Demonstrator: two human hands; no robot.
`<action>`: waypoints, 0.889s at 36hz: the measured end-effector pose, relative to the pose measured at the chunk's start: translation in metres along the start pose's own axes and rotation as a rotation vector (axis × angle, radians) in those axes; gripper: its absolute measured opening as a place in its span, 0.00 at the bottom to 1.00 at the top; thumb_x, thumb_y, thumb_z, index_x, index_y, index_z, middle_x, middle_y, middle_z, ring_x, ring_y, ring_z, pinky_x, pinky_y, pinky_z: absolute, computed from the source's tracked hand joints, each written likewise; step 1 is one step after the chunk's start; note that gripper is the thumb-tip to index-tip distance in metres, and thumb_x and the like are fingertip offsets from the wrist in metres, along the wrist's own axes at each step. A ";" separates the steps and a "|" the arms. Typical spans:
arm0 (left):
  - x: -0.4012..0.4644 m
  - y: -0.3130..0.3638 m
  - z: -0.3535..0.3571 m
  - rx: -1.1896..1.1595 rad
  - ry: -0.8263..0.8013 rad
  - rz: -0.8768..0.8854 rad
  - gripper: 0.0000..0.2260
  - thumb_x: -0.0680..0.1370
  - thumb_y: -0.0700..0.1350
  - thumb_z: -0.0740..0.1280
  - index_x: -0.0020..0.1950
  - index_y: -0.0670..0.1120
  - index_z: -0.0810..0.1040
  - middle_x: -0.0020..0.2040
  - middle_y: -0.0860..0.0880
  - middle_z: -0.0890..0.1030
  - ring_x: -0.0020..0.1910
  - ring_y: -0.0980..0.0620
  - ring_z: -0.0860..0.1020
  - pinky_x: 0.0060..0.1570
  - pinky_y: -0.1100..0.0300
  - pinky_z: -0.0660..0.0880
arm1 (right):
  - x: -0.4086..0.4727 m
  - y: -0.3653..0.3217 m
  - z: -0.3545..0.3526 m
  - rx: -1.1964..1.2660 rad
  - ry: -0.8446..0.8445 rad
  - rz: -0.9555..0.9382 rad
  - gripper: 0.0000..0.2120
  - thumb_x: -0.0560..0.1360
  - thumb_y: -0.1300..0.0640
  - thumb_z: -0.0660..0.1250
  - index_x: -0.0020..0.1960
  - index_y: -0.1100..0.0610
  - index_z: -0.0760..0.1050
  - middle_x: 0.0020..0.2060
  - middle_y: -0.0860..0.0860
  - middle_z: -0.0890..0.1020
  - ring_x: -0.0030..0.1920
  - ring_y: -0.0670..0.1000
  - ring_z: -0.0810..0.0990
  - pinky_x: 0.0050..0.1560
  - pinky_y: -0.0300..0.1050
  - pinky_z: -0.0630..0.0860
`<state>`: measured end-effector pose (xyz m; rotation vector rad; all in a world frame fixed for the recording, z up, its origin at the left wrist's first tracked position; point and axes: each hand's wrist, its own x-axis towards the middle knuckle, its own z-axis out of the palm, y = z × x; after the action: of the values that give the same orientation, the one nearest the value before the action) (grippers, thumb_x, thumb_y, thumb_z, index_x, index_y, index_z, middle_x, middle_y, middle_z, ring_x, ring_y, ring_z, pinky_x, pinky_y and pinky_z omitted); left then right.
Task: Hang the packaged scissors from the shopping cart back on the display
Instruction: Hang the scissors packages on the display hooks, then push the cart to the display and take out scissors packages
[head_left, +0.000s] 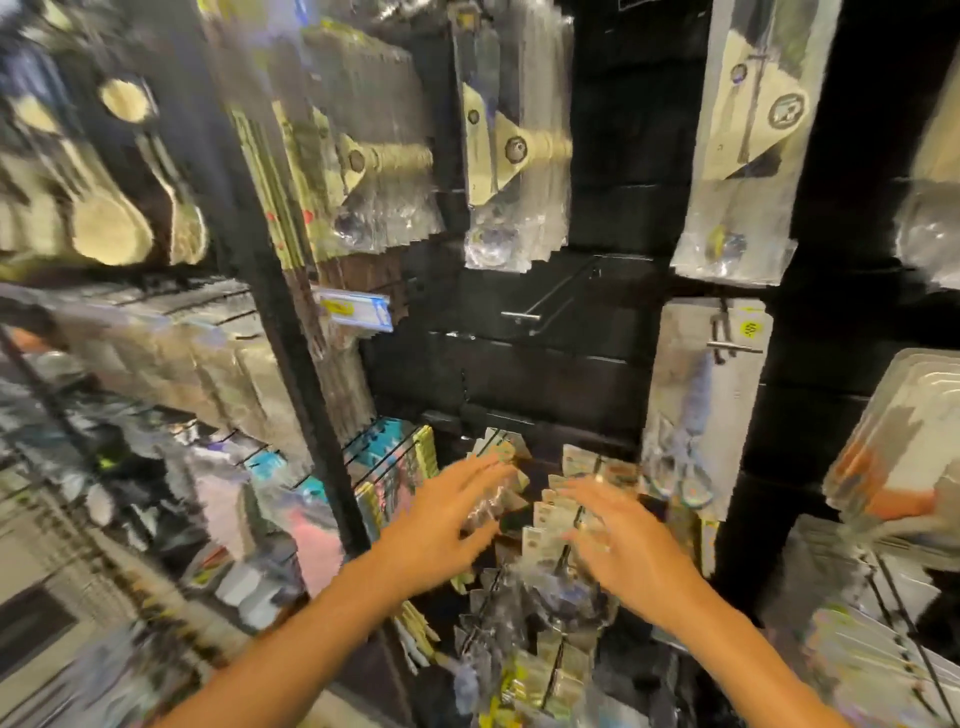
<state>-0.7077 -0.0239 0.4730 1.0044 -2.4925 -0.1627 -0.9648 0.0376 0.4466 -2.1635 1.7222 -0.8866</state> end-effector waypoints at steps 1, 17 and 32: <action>-0.015 -0.006 -0.007 0.004 0.002 -0.020 0.27 0.82 0.53 0.65 0.80 0.54 0.61 0.78 0.56 0.63 0.76 0.60 0.59 0.73 0.73 0.49 | 0.002 -0.010 0.009 -0.004 -0.030 -0.039 0.22 0.81 0.49 0.66 0.74 0.43 0.68 0.70 0.35 0.67 0.72 0.39 0.65 0.74 0.42 0.64; -0.320 -0.100 -0.081 0.107 0.084 -0.396 0.26 0.80 0.59 0.59 0.76 0.51 0.69 0.72 0.51 0.72 0.70 0.50 0.71 0.68 0.53 0.73 | -0.008 -0.215 0.171 -0.018 -0.394 -0.287 0.23 0.81 0.46 0.65 0.75 0.48 0.69 0.72 0.44 0.71 0.74 0.46 0.67 0.74 0.41 0.64; -0.547 -0.107 -0.116 0.139 0.177 -0.669 0.26 0.84 0.61 0.50 0.69 0.48 0.77 0.65 0.52 0.79 0.64 0.53 0.73 0.63 0.61 0.71 | -0.047 -0.349 0.319 -0.075 -0.752 -0.435 0.23 0.82 0.41 0.61 0.75 0.43 0.66 0.72 0.40 0.70 0.73 0.44 0.67 0.70 0.40 0.67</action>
<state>-0.2409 0.2780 0.3512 1.7956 -1.9468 -0.0964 -0.5035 0.1212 0.3666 -2.4999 0.9509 -0.0251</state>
